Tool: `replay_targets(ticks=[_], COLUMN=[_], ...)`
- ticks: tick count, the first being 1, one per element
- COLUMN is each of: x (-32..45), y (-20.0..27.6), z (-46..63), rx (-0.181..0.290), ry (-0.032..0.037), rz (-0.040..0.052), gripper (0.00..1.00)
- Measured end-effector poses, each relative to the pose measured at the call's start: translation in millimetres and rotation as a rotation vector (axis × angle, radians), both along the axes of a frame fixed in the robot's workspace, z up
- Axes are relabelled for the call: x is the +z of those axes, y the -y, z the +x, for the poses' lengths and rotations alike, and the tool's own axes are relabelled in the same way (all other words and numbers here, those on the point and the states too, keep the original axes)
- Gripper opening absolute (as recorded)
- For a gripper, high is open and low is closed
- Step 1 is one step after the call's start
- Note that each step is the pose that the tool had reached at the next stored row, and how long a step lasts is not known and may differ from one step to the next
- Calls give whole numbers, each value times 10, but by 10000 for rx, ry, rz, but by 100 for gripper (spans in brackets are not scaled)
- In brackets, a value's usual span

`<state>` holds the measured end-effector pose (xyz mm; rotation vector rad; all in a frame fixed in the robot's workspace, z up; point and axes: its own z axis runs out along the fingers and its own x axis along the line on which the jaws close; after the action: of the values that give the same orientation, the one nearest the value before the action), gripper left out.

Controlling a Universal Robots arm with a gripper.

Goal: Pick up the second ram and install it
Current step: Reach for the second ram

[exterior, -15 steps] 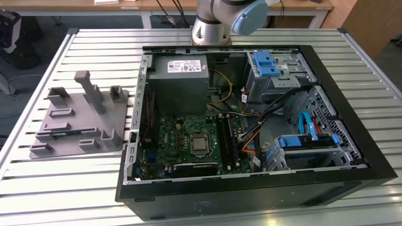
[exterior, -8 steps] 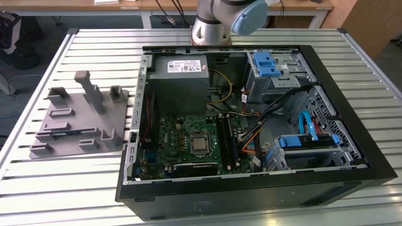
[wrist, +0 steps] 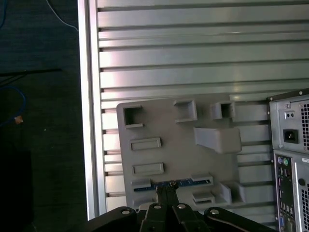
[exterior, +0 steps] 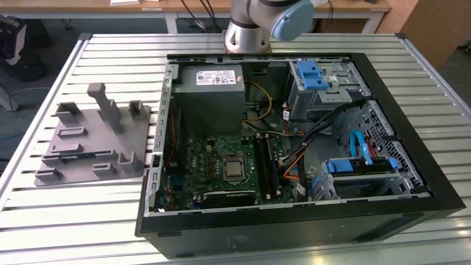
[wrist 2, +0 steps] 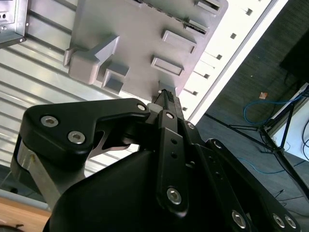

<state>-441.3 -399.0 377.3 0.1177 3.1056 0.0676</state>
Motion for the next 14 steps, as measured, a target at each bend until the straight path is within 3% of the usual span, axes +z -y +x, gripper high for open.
replay_targets(ticks=[14], x=[-114], y=[2], z=[0], rx=[1], ry=[0], rz=[0], gripper=[10])
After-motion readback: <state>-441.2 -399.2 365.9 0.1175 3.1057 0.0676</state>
